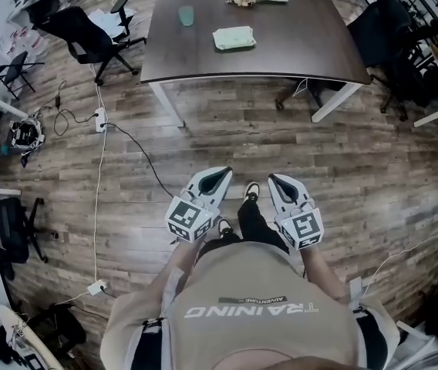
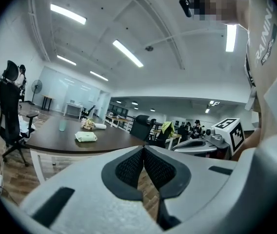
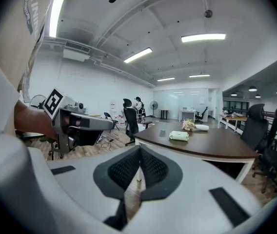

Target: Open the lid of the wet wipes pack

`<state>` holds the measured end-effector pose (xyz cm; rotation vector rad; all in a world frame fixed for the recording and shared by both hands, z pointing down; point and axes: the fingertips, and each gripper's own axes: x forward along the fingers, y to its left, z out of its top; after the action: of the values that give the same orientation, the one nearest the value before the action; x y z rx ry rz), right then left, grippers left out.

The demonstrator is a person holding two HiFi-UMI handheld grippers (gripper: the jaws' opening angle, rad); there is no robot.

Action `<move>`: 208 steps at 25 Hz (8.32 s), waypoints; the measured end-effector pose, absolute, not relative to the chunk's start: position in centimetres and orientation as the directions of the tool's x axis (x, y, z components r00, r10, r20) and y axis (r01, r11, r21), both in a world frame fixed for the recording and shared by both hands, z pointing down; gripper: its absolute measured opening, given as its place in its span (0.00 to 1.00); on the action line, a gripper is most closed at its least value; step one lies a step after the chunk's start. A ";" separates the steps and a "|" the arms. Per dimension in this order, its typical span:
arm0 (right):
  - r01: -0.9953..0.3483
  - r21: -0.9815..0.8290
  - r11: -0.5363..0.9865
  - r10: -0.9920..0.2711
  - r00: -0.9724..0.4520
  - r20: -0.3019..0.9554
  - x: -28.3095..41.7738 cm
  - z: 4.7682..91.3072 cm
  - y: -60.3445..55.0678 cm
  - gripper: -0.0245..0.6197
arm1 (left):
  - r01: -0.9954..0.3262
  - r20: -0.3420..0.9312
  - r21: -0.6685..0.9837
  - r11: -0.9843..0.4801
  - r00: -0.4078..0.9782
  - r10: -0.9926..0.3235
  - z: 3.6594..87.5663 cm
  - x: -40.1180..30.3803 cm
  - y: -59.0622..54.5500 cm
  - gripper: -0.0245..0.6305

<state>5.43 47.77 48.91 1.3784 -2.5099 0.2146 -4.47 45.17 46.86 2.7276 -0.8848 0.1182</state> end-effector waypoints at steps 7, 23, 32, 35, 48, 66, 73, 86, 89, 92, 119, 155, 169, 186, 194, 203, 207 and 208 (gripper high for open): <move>-0.805 -0.020 0.593 -0.770 -0.574 0.279 6.8 50.3 40.9 0.06 | -0.613 0.194 0.126 -0.780 0.786 -0.587 44.2 -2.5 39.1 0.05; -0.669 -0.037 0.742 -0.635 -0.720 0.280 10.6 51.4 28.4 0.06 | -0.683 0.253 0.134 -0.718 0.724 -0.641 45.8 3.8 29.2 0.05; -0.708 -0.159 0.688 -0.643 -0.696 0.320 10.7 53.0 26.1 0.06 | -0.673 0.247 0.160 -0.722 0.735 -0.631 46.8 2.9 26.1 0.05; -0.737 -0.145 0.660 -0.666 -0.664 0.340 10.6 53.0 24.8 0.06 | -0.669 0.250 0.195 -0.717 0.741 -0.623 48.0 1.8 24.2 0.05; -0.798 0.002 0.603 -0.753 -0.569 0.331 7.6 49.3 13.8 0.06 | -0.562 0.179 0.143 -0.815 0.824 -0.537 45.4 0.4 12.3 0.05; -0.791 0.096 0.604 -0.748 -0.522 0.410 1.7 50.1 6.4 0.06 | -0.499 0.189 0.228 -0.836 0.865 -0.465 47.7 -4.5 4.8 0.05; -0.808 -0.009 0.589 -0.737 -0.541 0.406 3.3 51.9 3.7 0.06 | -0.501 0.215 0.249 -0.829 0.863 -0.457 49.6 -3.4 2.3 0.05; -0.740 0.039 0.671 -0.700 -0.615 0.363 7.0 52.3 -8.8 0.06 | -0.578 0.254 0.202 -0.791 0.811 -0.528 47.2 0.3 -7.6 0.05; -0.725 0.026 0.688 -0.686 -0.639 0.347 8.0 52.3 -10.9 0.06 | -0.584 0.243 0.196 -0.788 0.807 -0.538 46.1 1.9 -9.7 0.05; -0.705 0.051 0.708 -0.673 -0.651 0.351 9.3 52.9 -13.0 0.06 | -0.590 0.240 0.179 -0.787 0.802 -0.546 45.6 3.3 -11.8 0.05; -0.714 0.086 0.695 -0.658 -0.583 0.477 10.6 54.8 -14.5 0.06 | -0.582 0.370 0.306 -0.753 0.802 -0.470 54.4 2.4 -16.4 0.05; -0.687 0.239 0.686 -0.592 -0.337 0.732 9.3 62.2 -17.3 0.06 | -0.421 0.653 0.305 -0.854 0.746 -0.135 70.8 1.7 -18.2 0.05; -0.530 0.302 0.792 -0.520 -0.328 0.789 6.8 65.8 -17.6 0.06 | -0.389 0.658 0.239 -0.889 0.739 -0.146 71.4 1.9 -18.0 0.05; -0.267 0.343 0.900 -0.414 -0.285 0.864 6.6 69.3 -15.9 0.21 | -0.411 0.706 0.200 -0.889 0.690 -0.160 71.6 2.1 -18.0 0.05; -0.179 0.426 0.887 -0.459 -0.241 0.855 6.2 70.5 -16.0 0.21 | -0.436 0.716 0.190 -0.880 0.674 -0.180 71.7 1.6 -18.0 0.05; -0.101 0.462 0.881 -0.473 -0.171 0.865 5.9 71.5 -15.9 0.21 | -0.444 0.723 0.183 -0.877 0.665 -0.186 71.7 1.6 -17.9 0.05; -0.111 0.440 0.891 -0.454 -0.187 0.871 5.9 71.5 -16.1 0.21 | -0.436 0.734 0.156 -0.886 0.652 -0.191 71.8 1.8 -18.0 0.05; -0.115 0.424 0.898 -0.439 -0.198 0.876 6.0 71.4 -16.2 0.21 | -0.434 0.740 0.148 -0.889 0.645 -0.192 71.8 1.8 -18.0 0.05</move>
<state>5.96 -16.16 71.43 0.4206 -1.7622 -0.3089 1.84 -17.96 71.82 2.5547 -0.5005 1.0960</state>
